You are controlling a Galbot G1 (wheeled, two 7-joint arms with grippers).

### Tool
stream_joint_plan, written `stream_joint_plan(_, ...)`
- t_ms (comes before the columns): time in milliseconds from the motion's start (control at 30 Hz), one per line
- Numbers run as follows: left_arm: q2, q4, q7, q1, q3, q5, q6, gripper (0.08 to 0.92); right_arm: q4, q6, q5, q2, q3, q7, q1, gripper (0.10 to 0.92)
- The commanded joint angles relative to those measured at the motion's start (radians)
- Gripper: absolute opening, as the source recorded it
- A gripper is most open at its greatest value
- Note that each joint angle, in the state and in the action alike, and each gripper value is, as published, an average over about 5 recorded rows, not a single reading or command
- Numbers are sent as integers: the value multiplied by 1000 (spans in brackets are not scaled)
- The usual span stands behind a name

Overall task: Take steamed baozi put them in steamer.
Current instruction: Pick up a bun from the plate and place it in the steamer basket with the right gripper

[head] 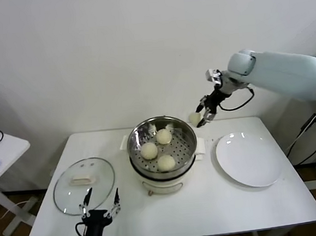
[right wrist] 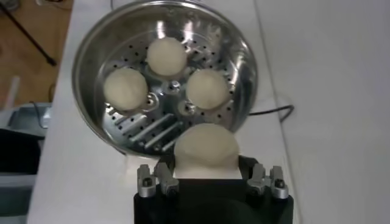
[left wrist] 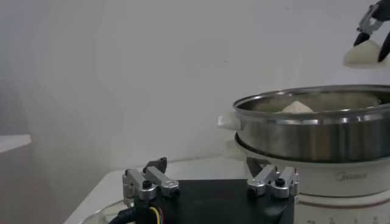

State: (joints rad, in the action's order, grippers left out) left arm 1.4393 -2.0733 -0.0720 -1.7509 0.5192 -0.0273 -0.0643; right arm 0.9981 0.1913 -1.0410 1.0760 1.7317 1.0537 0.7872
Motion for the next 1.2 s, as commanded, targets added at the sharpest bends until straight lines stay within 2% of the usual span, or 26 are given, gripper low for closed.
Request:
stream_joint_plan(33, -11, -7, 2, -9, 5, 1, -4, 823, 67, 37, -148, 149, 144, -32, 32, 679)
stream_joint_plan(367, -12, -7, 1, -6, 7, 3, -4, 823, -10, 38, -145, 229, 132, -38, -43, 680)
stream_joint_plan(800, -3, 5, 1, 15, 3, 3, -1, 823, -136, 19, -72, 268, 149, -15, -102, 679)
stream_joint_plan(1200, -1, 5, 1, 47, 8, 12, 14, 823, -138, 17, -54, 272, 154, -15, -111, 679)
